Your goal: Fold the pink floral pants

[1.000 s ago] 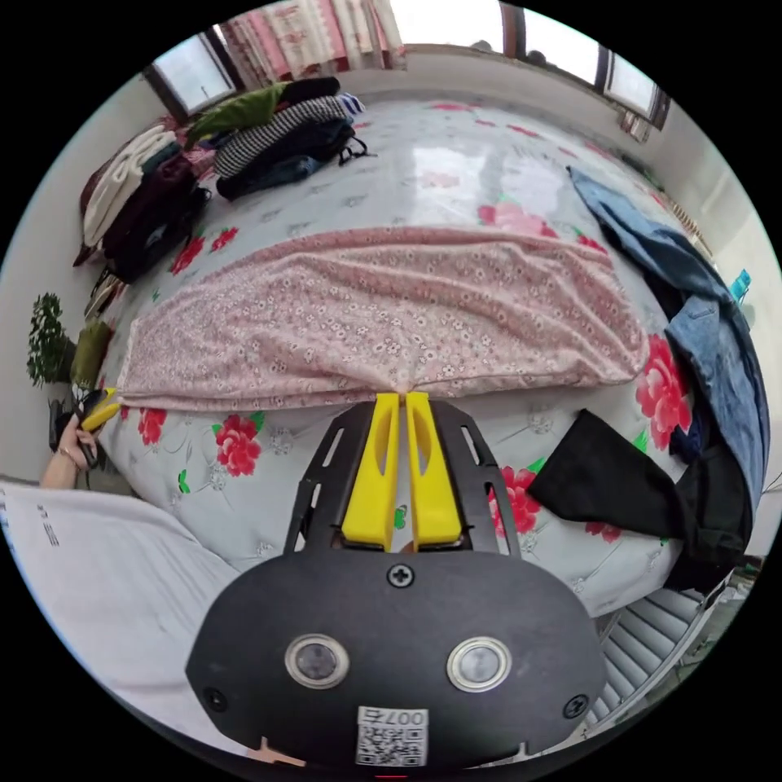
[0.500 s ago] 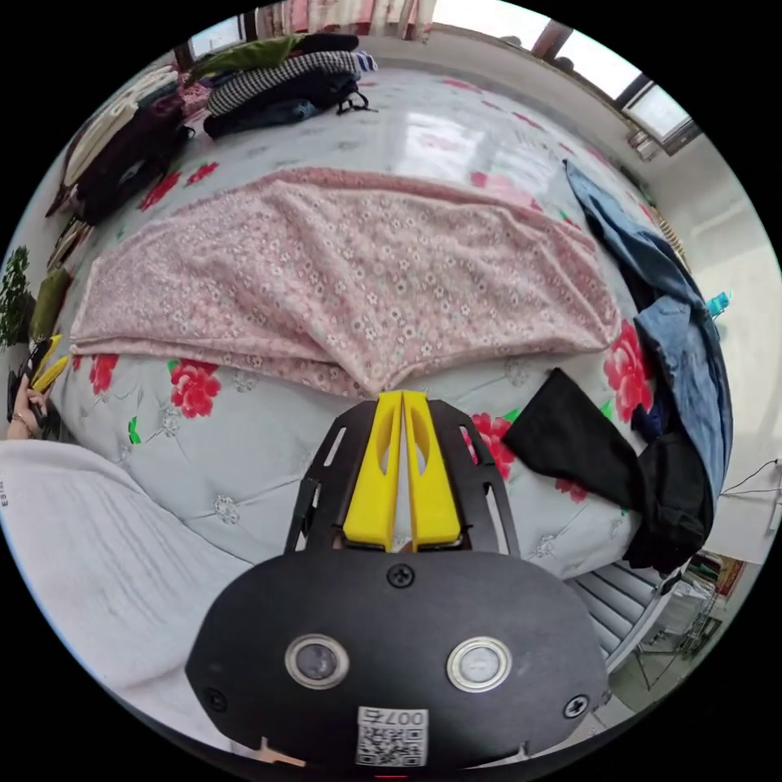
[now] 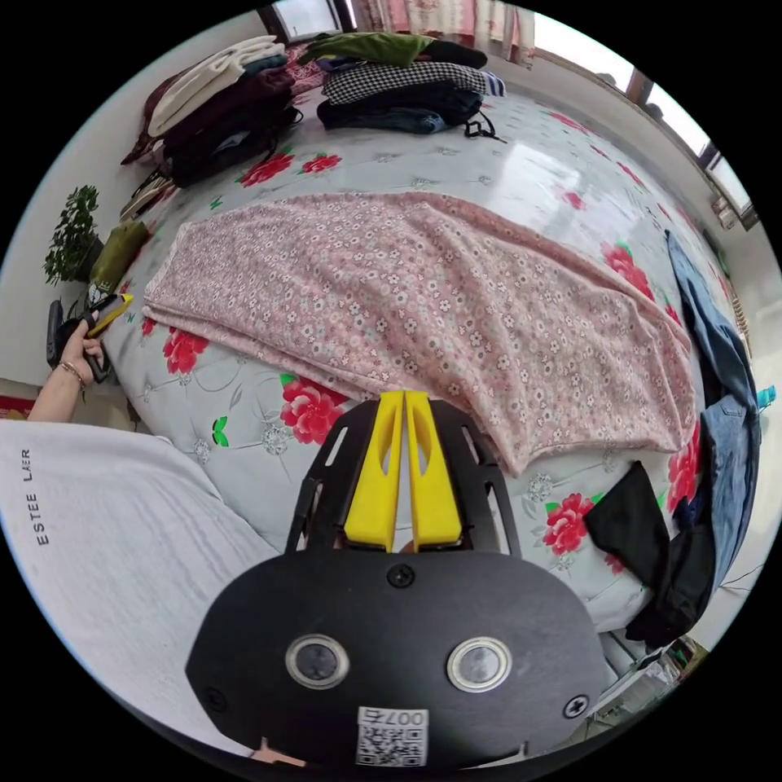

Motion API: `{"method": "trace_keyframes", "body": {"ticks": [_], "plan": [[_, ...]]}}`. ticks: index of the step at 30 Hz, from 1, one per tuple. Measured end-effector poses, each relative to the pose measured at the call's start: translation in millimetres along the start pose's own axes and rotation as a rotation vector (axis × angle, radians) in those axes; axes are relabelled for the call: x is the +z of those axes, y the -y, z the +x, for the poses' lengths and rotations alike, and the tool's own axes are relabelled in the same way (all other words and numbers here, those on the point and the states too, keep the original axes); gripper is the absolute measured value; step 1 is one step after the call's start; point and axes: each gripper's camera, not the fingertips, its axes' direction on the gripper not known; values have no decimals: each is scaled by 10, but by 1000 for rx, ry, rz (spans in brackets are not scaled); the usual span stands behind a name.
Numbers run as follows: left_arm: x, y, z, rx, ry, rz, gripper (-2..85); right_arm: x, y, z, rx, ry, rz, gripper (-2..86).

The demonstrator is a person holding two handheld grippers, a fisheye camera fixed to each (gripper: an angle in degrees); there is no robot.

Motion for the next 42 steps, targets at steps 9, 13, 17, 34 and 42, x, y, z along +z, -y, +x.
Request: {"method": "trace_keyframes", "body": {"ticks": [9, 13, 17, 34, 42], "plan": [[262, 88, 89, 126, -14, -78, 70, 114, -7, 66, 28, 106, -26, -3], [698, 266, 272, 193, 94, -165, 89, 18, 34, 74, 5, 91, -9, -3], [648, 347, 380, 208, 191, -172, 53, -81, -28, 171, 15, 89, 9, -3], [484, 122, -462, -109, -16, -267, 129, -35, -378, 525, 40, 127, -3, -3], [700, 220, -640, -205, -87, -211, 136, -152, -674, 1002, 65, 116, 105, 0]]}}
